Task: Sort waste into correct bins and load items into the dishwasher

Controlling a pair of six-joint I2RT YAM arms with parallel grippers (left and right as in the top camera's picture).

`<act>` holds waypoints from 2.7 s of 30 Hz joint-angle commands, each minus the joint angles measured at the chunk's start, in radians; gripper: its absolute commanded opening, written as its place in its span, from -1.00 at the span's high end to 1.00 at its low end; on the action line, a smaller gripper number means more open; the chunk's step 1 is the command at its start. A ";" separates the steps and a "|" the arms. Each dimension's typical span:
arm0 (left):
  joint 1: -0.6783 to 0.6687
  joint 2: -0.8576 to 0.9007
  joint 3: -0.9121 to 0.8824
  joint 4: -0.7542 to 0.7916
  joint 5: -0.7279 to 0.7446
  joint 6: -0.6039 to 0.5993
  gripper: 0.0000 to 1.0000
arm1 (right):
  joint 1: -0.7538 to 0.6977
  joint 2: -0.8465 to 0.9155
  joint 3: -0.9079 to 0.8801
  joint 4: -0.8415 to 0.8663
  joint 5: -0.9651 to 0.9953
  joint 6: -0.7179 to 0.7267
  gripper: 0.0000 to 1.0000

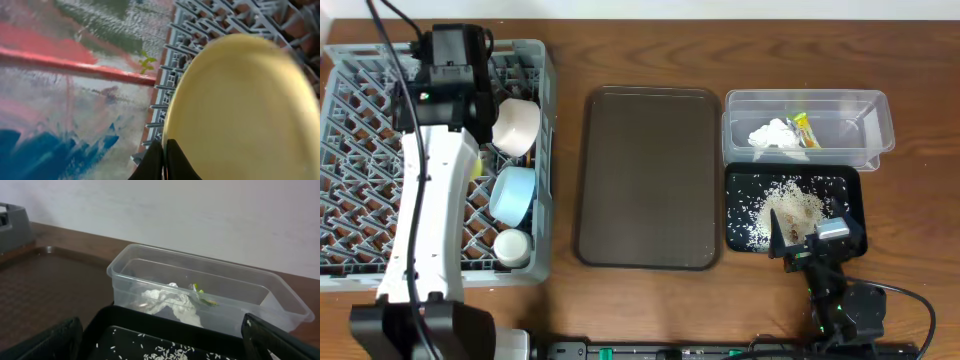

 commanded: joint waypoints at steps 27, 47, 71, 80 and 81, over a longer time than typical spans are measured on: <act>0.096 0.035 -0.004 0.109 0.142 0.270 0.88 | -0.002 -0.006 -0.001 -0.004 -0.002 0.011 -0.98; 0.069 0.035 -0.004 0.084 0.123 0.184 -0.02 | -0.002 -0.006 -0.001 -0.004 -0.002 0.011 -0.98; -0.048 -0.537 0.003 -0.408 1.360 -0.315 -0.80 | -0.002 -0.006 -0.001 -0.004 -0.002 0.011 -0.98; -0.060 -0.545 0.001 -0.414 1.262 -0.295 -0.83 | -0.002 -0.006 -0.001 -0.004 -0.002 0.011 -0.99; -0.067 -0.553 0.000 -0.388 1.245 -0.267 -0.83 | -0.002 -0.006 -0.001 -0.004 -0.002 0.011 -0.98</act>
